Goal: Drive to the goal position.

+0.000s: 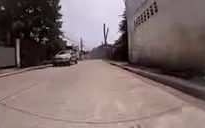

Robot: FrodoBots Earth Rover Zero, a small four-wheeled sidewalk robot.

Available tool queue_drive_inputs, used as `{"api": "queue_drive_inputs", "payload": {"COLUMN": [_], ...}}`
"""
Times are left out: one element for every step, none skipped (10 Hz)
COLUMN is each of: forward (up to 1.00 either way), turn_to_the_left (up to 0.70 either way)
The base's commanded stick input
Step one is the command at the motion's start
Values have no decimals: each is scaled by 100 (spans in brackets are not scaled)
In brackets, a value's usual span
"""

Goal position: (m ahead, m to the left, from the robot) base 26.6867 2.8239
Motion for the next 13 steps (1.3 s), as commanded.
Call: {"api": "queue_drive_inputs", "payload": {"forward": [100,100,100,100,100,100,100,100,100,100,100,100,100], "turn_to_the_left": [0,0,0,0,6,9,7,4,1,0,0,0,0]}}
